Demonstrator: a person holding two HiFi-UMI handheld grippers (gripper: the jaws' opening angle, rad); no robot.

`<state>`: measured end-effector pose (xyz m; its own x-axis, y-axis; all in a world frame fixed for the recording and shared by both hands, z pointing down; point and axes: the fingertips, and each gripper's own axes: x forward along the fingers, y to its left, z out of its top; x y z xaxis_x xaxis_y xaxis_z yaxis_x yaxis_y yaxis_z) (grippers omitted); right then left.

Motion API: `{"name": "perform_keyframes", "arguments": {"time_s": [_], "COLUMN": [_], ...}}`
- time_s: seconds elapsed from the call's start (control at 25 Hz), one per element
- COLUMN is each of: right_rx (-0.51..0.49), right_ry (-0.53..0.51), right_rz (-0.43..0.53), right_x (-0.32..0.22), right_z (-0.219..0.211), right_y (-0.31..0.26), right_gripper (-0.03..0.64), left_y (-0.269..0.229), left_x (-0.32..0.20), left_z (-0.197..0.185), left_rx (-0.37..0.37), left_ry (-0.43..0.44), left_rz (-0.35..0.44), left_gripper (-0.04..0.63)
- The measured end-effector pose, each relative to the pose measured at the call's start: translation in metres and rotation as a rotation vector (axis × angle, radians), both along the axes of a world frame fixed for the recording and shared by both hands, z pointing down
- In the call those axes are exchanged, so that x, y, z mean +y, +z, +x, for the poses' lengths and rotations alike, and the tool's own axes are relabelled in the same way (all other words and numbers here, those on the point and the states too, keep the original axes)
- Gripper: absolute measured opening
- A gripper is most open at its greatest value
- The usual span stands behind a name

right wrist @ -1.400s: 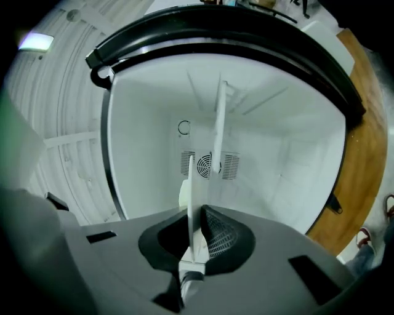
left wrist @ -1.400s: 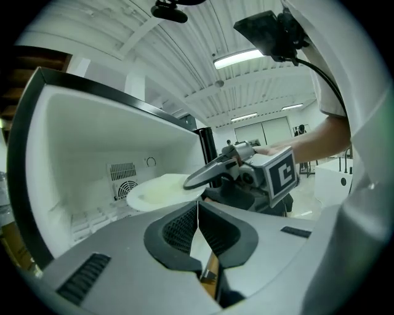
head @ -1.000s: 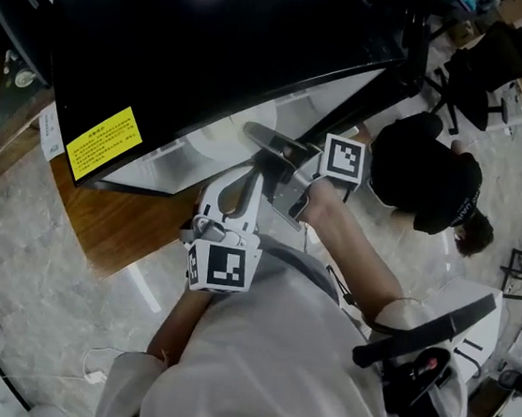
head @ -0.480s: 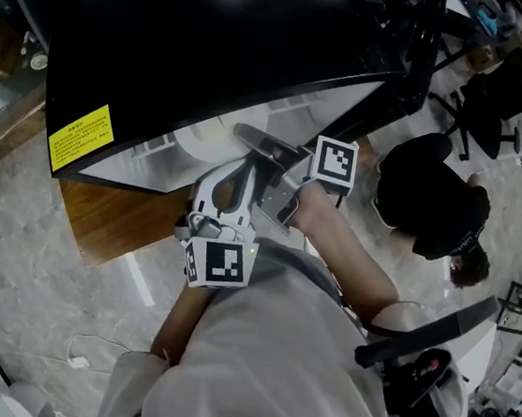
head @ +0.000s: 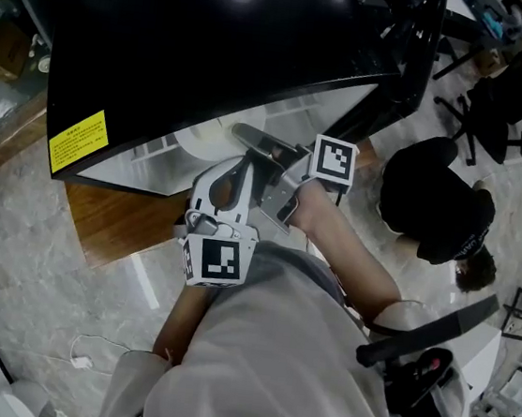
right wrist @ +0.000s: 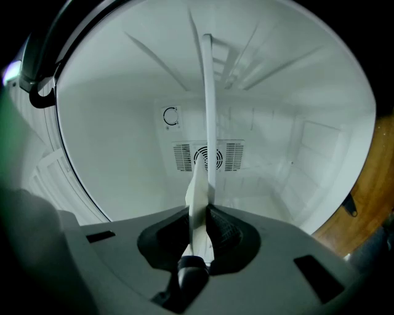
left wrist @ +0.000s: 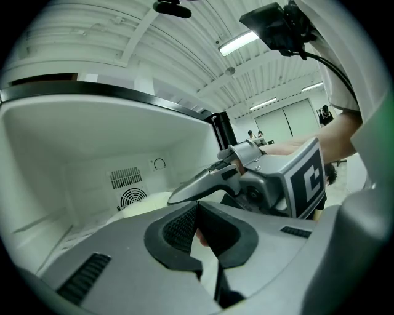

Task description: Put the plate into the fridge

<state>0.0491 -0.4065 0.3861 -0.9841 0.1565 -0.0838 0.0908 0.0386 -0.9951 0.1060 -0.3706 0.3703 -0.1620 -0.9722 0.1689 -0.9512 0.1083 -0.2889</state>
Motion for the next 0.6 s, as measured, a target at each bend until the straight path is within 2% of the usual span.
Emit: {"name": "perform_keyframes", "arguments": {"time_s": [0.08,0.24,0.32,0.6], "right_rx": [-0.011,-0.05,-0.052,-0.076], "right_ry": [-0.008,-0.016,-0.021,-0.064], "right_rz": [0.017,0.08,0.103,0.069], "right_x": [0.0,0.002,0.003,0.01], "right_z": [0.001,0.003,0.004,0.008], "right_y": [-0.002,-0.012,-0.013,-0.015], "right_gripper": [0.048,0.118,0.132,0.166], "left_y": [-0.005,-0.012,-0.013,-0.016], "left_x": [-0.001,-0.001,0.0,-0.002], "left_z": [-0.003,-0.011,-0.014,-0.026], "left_rx": [-0.008,-0.02,-0.019,-0.02], "left_ry": [-0.014,-0.034,-0.046,-0.085], "left_rz": [0.018,0.04,0.042,0.059], "left_gripper": [0.02,0.02,0.02,0.021]}}
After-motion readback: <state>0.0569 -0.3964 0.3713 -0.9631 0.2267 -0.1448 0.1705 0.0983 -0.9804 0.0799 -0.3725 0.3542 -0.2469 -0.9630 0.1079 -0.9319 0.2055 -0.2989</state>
